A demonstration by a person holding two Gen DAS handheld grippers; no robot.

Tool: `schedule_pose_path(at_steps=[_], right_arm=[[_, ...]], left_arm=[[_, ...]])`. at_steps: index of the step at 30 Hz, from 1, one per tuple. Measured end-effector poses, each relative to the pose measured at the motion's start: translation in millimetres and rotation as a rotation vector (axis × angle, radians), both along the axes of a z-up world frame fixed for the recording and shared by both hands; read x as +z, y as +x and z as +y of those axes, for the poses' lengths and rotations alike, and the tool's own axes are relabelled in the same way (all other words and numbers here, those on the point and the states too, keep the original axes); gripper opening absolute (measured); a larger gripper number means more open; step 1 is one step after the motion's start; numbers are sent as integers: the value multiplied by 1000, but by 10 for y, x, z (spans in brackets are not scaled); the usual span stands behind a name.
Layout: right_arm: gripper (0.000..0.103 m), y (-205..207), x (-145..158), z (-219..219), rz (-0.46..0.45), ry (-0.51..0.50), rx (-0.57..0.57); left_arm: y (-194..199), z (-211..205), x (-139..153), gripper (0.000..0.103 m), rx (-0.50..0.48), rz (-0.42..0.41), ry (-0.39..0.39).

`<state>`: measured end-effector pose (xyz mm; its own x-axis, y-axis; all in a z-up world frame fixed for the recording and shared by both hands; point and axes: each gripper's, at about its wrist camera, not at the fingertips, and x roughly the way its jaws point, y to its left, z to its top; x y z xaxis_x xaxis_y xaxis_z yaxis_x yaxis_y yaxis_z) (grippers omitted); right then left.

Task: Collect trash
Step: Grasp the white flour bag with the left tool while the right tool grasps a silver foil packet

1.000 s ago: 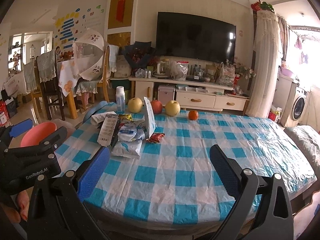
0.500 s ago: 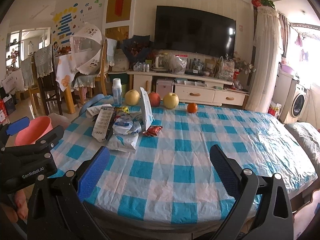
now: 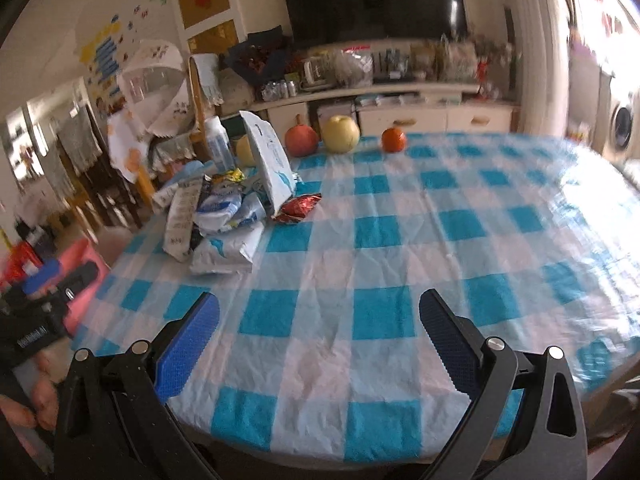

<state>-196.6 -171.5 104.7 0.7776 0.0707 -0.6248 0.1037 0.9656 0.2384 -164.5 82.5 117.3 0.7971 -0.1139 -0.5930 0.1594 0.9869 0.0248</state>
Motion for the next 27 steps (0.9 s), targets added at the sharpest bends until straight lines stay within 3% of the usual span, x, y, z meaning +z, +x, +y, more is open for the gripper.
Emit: schedule_pose_path(at_steps=[10,18,20,22,27], right_arm=[[98,717,-242,-272,20,169,82],[97,1285,-158,-295,-35,301,177],[95,1423,-130,-259,-49,302,194],[84,1574,-109,-220,-51,303,219],[84,1863,-63,-77,-63,269,278]], left_arm=[[608,-321,-196,99,-35,62,11],[1175,-704,-345,97,-16,88,45],[1271,-767,-390,95,-14,97,57],[1386,-845,-447,93,-7,105,82],[1568,-895,-537,80,7,128,89]])
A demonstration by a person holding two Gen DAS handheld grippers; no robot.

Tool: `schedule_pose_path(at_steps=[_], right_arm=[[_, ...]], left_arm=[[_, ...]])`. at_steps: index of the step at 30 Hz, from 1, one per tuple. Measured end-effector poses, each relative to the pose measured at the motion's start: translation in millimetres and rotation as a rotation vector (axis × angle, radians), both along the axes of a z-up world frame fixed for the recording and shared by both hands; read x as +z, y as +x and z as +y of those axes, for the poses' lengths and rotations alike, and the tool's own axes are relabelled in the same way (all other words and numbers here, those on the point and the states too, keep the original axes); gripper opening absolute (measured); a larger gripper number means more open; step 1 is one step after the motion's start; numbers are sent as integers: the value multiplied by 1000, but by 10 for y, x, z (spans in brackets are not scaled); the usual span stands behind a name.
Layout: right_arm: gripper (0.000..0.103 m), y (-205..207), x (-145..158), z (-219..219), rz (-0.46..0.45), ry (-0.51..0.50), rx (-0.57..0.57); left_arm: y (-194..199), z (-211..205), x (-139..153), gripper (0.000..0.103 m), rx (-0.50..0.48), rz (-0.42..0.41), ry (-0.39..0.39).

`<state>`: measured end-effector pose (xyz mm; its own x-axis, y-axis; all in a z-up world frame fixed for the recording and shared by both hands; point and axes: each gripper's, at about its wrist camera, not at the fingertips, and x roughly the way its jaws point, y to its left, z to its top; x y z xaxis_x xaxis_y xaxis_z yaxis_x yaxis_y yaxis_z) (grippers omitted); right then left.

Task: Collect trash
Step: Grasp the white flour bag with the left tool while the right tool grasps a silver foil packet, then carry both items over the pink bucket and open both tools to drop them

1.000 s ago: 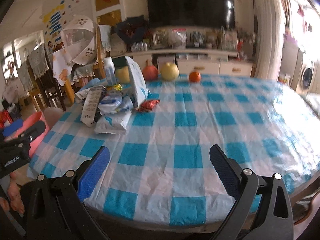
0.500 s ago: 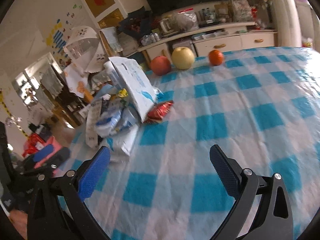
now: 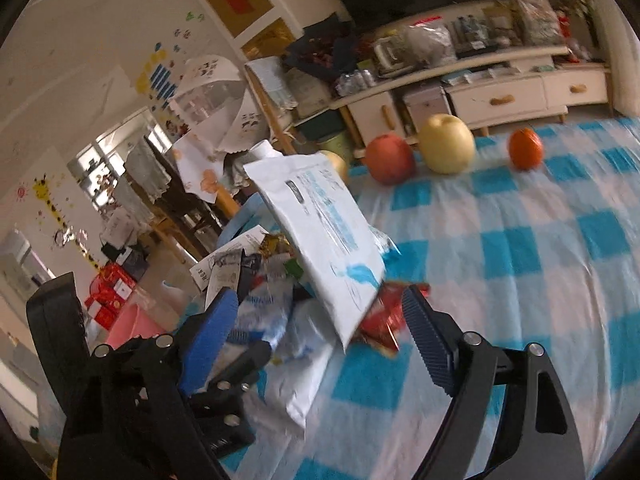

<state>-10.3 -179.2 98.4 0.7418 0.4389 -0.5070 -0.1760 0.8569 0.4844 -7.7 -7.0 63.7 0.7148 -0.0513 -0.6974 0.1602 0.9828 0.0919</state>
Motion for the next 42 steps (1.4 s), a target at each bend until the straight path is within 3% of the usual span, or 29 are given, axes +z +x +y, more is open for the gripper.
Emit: schedule_pose_path(at_steps=[5,8,11,13,21,26,32,42], right_arm=[[83,229,-28,133,-9,-40,41],[76,341,-43,216,-11,-83,47],[58,448,-123,265,6,-145,34],[37,488,-181,242,25,-143,25],[15,386,-127,189,4,-186,-13],[12,252,-71,205,-15,-238,-30],[11,59,25,194,-31,-246,-52],[11,-258,336,298,-74,-138,-51]], left_arm=[[99,8,-54,67,16,19,3],[138,11,-85,63,22,30,5],[152,17,-111,61,30,36,-14],[148,48,-117,61,30,33,-29],[100,172,-66,61,21,14,-120],[31,269,-15,61,-1,3,-157],[2,542,56,61,-6,22,-256],[-210,1079,386,61,27,-72,-267]])
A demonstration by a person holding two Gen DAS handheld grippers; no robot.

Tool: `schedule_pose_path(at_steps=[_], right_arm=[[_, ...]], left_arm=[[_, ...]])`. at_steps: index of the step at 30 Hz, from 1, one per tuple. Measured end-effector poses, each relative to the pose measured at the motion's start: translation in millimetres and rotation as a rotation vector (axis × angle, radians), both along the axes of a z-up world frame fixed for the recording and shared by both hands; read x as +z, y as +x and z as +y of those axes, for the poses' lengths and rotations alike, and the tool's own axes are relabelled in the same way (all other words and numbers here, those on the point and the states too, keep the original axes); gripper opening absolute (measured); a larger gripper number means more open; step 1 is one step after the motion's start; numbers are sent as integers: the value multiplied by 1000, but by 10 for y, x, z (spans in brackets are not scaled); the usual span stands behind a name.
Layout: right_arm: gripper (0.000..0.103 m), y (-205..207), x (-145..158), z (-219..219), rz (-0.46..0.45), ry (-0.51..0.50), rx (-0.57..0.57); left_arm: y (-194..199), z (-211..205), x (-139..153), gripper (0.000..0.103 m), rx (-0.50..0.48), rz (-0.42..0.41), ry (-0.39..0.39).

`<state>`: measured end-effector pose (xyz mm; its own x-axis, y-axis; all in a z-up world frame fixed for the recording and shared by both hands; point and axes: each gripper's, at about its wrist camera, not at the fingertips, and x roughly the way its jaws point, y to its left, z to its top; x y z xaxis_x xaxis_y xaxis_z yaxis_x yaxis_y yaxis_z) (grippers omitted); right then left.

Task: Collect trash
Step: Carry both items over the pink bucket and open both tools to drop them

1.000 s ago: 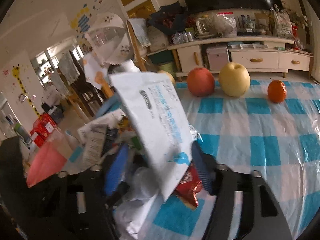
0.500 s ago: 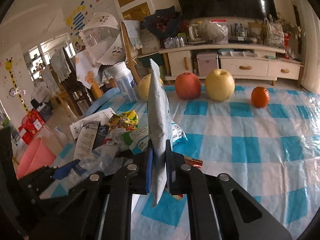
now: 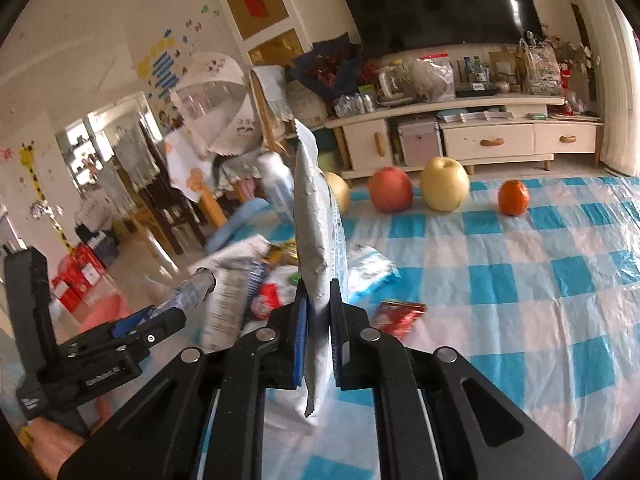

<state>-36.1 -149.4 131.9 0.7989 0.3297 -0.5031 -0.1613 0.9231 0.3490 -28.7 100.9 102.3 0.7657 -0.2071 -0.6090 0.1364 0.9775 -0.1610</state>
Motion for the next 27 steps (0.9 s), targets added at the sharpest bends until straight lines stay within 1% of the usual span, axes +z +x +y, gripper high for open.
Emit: schedule_pose_path(at_steps=[5,7,10,13,14,15,18,21,24,26,27], right_arm=[[11,-96,227,274,-33,67,55],[11,-116,298,462,-32,102,98],[11,-142,393,816,-36,122,171],[11,-131,472,1230,-29,159,253],[11,-87,521,1561,-17,180,316],[11,-87,521,1561,-17,180,316],[11,-43,562,1984,6,188,386],[11,42,540,2491,45,195,459],[12,108,442,2869,79,181,495],[14,191,332,3143,120,162,524],[15,218,276,3245,136,148,531]], left_arm=[[-141,388,168,61,64,-50,4],[-192,598,235,61,104,-64,-3],[-260,916,307,61,171,-77,-14],[-305,1242,337,61,260,-87,1],[-314,1354,339,61,293,-87,6],[-326,1513,343,61,338,-87,8],[-347,1902,319,61,445,-77,9],[-346,2246,238,61,535,-44,-10],[-327,2488,178,61,605,-15,-31],[-319,2589,159,61,638,-15,-37],[-310,2649,149,64,656,-18,-37]])
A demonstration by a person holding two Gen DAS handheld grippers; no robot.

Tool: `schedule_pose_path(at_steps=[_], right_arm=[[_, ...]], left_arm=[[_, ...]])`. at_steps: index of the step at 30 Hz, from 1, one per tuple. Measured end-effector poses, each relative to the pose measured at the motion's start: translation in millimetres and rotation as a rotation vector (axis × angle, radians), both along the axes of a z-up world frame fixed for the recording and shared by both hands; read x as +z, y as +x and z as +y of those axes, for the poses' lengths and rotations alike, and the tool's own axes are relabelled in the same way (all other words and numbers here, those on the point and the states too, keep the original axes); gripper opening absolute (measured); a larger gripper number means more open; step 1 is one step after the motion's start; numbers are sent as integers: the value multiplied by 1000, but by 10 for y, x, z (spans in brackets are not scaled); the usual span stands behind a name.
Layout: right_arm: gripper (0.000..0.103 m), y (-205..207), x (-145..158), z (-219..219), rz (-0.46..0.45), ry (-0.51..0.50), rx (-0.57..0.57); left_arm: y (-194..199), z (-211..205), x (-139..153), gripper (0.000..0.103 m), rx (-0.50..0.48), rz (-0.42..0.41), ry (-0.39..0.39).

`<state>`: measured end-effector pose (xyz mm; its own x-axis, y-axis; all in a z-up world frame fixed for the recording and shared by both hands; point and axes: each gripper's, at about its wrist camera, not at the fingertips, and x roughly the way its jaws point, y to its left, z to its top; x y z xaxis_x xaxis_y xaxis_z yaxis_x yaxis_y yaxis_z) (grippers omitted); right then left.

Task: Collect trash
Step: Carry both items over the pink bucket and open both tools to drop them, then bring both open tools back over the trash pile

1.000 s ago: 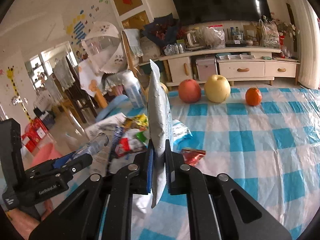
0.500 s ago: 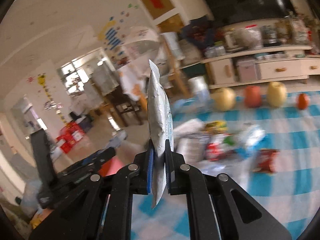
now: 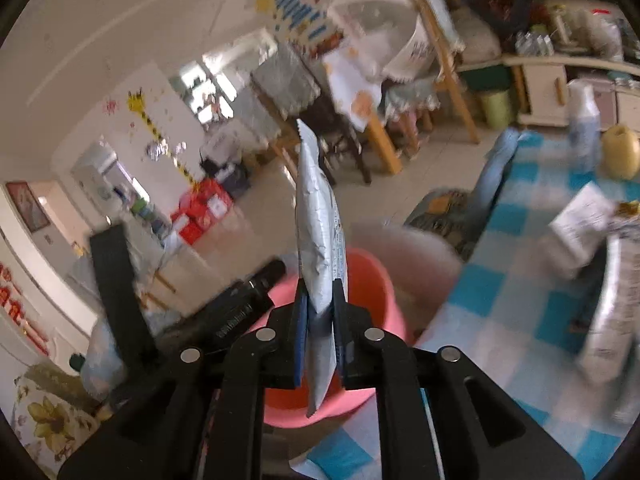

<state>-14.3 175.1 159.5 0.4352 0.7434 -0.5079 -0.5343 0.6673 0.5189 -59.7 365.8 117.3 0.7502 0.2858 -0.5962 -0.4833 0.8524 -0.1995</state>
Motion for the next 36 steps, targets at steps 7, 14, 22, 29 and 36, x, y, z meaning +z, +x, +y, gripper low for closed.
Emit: schedule_pose_path(at_steps=[7,14,22,29,36], right_arm=[[78,10,-308,81,46,-89,-39],[90,-175,-242,-411,-63,-197,-164],[93,-437,-235,-900,-126,-277,-256],[94,-615,-170,-1354,-153,-300,-330],[95,-703,-148,-1576,-174,-307,-374]], left_arm=[[55,130,-34,79,53,-20,45],[85,-343,57,85,-59,-44,182],[145,-911,180,88,-120,-20,333],[128,-1257,276,91,-171,-55,362],[172,-1546,289,92,-217,-52,392]])
